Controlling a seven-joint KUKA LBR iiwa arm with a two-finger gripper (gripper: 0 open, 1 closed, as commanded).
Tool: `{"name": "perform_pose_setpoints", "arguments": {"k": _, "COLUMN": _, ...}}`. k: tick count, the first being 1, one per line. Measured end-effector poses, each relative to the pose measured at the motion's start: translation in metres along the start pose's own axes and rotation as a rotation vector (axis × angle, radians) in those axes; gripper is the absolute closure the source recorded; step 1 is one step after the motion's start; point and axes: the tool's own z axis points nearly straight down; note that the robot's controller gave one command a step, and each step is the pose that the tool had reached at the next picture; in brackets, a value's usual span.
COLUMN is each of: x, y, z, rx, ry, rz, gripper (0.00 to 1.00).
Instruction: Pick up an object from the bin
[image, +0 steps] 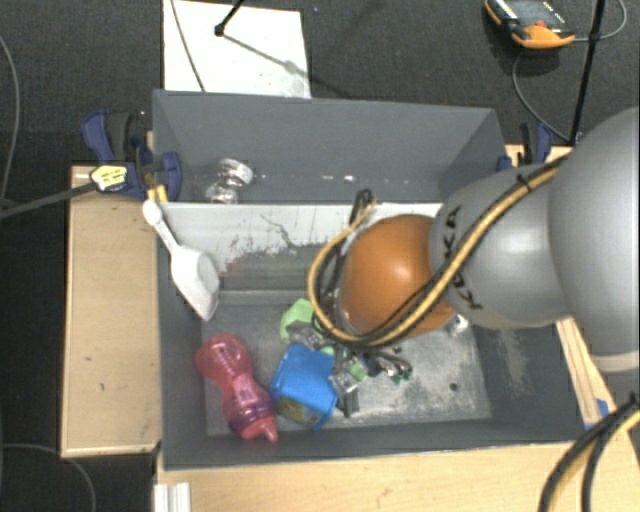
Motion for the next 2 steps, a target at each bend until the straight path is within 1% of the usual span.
{"name": "perform_pose_setpoints", "arguments": {"k": 1, "x": 0.0002, "y": -0.0003, "z": 0.0001, "rx": 0.0, "ry": 0.0, "rz": 0.001, "gripper": 1.0}}
{"name": "perform_pose_setpoints", "arguments": {"k": 2, "x": 0.0011, "y": -0.0002, "z": -0.0036, "rx": 0.0, "ry": 0.007, "rz": 0.001, "gripper": 1.0}}
